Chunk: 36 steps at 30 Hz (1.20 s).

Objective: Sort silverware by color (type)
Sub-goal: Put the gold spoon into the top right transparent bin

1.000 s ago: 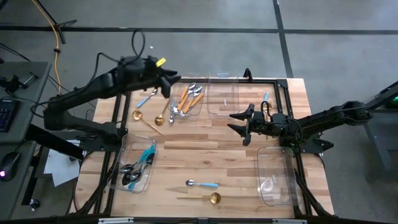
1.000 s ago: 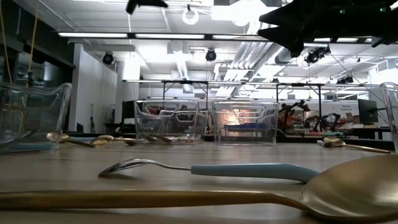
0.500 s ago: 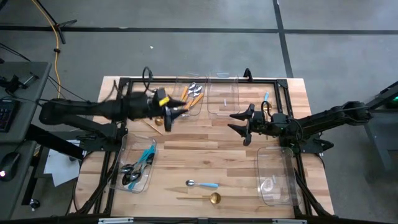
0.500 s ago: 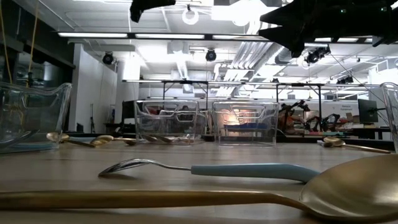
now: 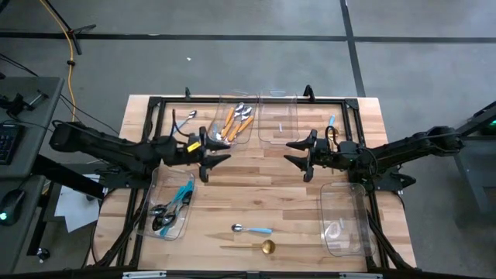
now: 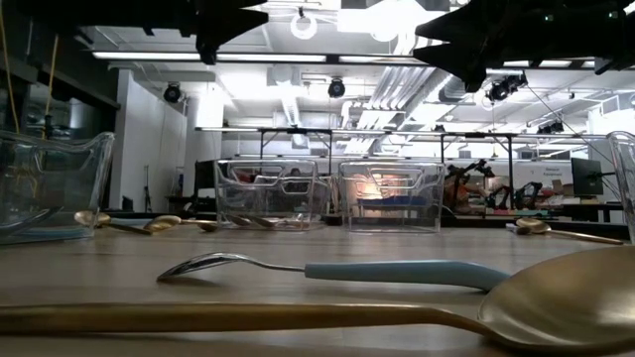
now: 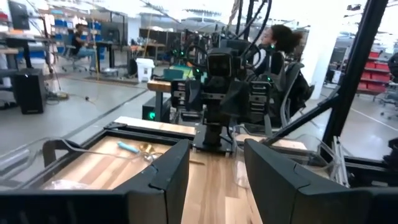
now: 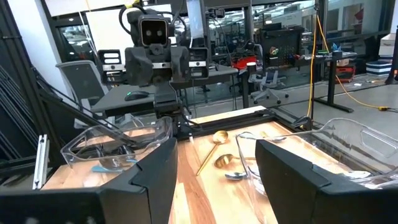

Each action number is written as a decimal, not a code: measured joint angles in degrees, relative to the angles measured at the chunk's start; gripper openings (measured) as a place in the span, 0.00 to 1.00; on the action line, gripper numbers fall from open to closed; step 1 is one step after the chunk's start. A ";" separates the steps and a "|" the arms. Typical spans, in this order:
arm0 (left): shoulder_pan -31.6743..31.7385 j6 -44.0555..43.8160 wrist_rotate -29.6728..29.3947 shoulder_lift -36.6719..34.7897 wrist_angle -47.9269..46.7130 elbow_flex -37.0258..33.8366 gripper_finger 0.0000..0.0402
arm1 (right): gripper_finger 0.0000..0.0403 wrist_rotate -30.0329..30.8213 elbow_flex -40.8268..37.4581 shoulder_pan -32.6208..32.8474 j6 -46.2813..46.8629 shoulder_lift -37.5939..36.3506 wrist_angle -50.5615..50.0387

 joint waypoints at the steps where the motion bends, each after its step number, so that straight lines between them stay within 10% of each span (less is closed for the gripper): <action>1: 0.02 0.02 -0.29 -0.02 0.27 -0.13 0.35 | 0.50 0.00 0.00 0.00 0.00 0.00 0.02; 15: 0.10 1.16 -1.50 -0.03 0.77 -0.13 0.35 | 0.50 2.78 1.23 -0.27 11.01 0.00 -4.88; 26: 0.09 1.14 -1.50 -0.02 0.23 -0.13 0.35 | 0.50 26.04 23.73 -5.48 37.22 0.04 -76.05; 36: 0.09 1.12 -1.50 -0.04 0.25 -0.15 0.35 | 0.50 24.19 18.81 -12.79 57.54 0.04 -94.34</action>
